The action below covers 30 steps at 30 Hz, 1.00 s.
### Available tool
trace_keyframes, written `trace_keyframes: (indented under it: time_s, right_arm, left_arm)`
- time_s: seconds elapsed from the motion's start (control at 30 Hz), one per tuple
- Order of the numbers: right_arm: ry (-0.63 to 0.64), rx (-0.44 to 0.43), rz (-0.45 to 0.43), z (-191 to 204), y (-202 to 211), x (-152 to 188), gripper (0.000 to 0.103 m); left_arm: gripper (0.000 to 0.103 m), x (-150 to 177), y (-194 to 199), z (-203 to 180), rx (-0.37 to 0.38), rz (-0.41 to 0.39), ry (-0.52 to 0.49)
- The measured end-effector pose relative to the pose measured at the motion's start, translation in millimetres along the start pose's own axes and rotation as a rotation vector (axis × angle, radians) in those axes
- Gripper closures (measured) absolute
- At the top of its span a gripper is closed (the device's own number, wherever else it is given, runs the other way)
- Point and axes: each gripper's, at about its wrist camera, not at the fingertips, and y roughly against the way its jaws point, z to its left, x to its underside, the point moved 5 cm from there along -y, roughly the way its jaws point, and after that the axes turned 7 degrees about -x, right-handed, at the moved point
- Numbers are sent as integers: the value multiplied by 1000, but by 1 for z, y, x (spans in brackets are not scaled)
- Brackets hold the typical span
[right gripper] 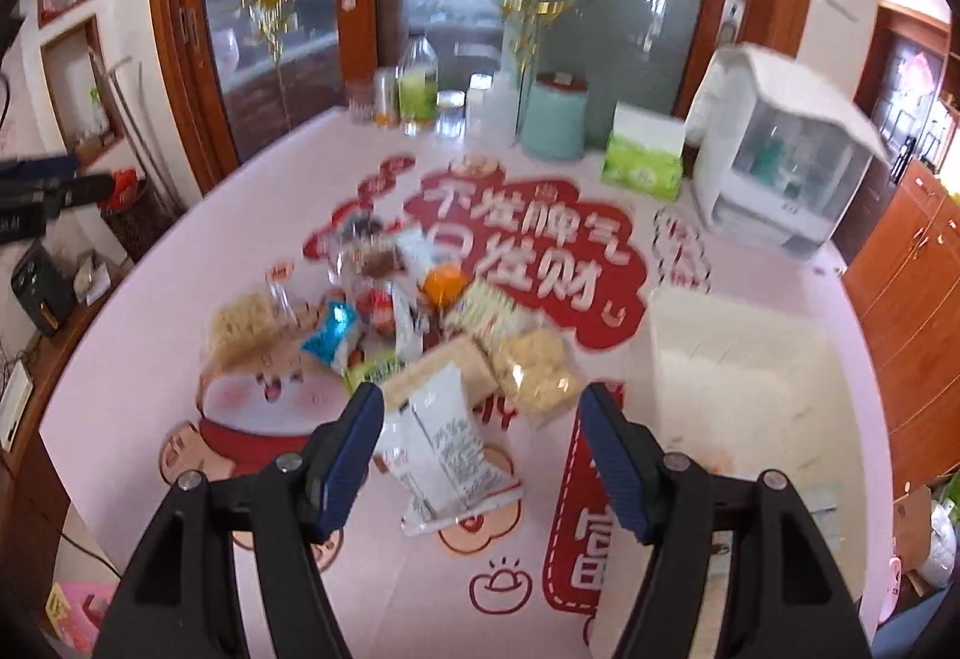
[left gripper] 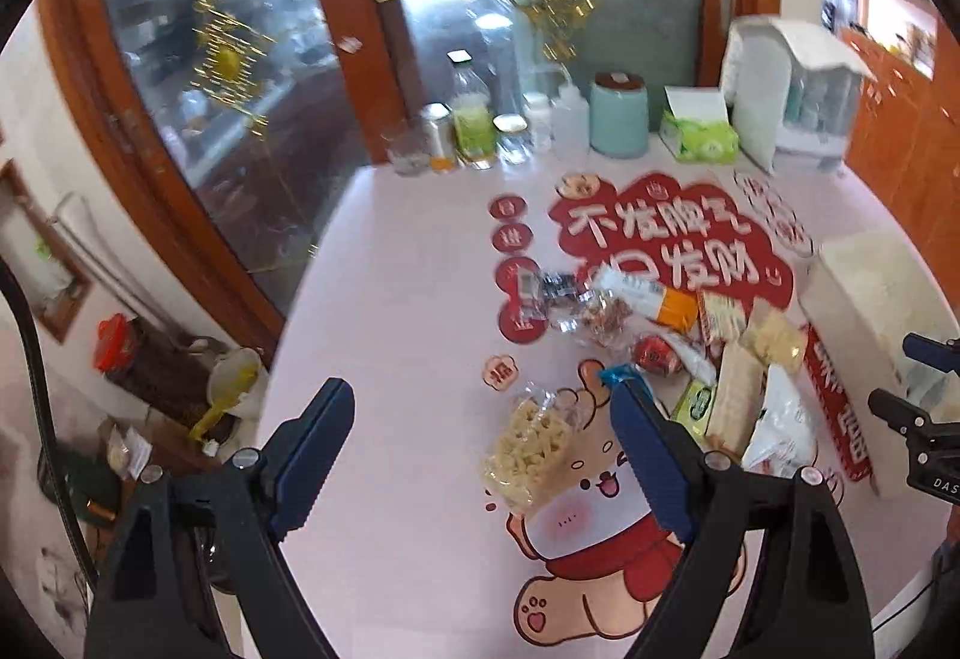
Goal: Organize snacks
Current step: 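Move both tools back to the snack pile, then grasp the white snack bag with right tool while left grasps clear puff bag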
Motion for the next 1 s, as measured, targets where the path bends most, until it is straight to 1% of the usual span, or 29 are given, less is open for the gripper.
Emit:
trace_keyframes:
  time_s: [0.13, 0.2, 0.3, 0.37, 0.43, 0.63, 0.8, 0.83, 0.87, 0.9, 0.93, 0.97, 1.0]
  right_arm:
    - [13, -25, 89, 2, -32, 21, 35]
    - [24, -21, 135, 2, -48, 30, 35]
    - [40, -15, 191, 2, -71, 43, 35]
    - [46, -13, 223, 3, -85, 49, 35]
    - [50, -27, 250, 4, -97, 53, 35]
    - [83, -47, 302, 12, -122, 59, 35]
    - [61, -52, 323, 13, -136, 59, 35]
    - [49, -57, 325, 12, -138, 60, 35]
    - [39, -63, 326, 11, -139, 60, 35]
    - [26, -71, 330, 10, -141, 60, 35]
    - [4, -77, 338, 8, -142, 61, 39]
    - [-12, -81, 341, 6, -143, 62, 40]
    - [-32, -88, 339, 4, -143, 61, 42]
  left_arm:
    - [16, 11, -51, -12, 80, 104, -60]
    - [17, 21, -79, -21, 127, 159, -99]
    - [17, 39, -112, -36, 168, 236, -142]
    - [17, 55, -136, -46, 188, 304, -164]
    - [17, 64, -153, -52, 205, 340, -171]
    - [17, 78, -186, -59, 210, 411, -166]
    - [17, 84, -202, -60, 209, 441, -145]
    - [20, 85, -204, -60, 210, 445, -143]
    - [26, 86, -205, -61, 212, 449, -149]
    - [28, 85, -207, -61, 212, 448, -147]
    - [33, 85, -206, -61, 214, 442, -138]
    - [37, 84, -206, -60, 209, 439, -131]
    - [38, 84, -206, -59, 206, 440, -124]
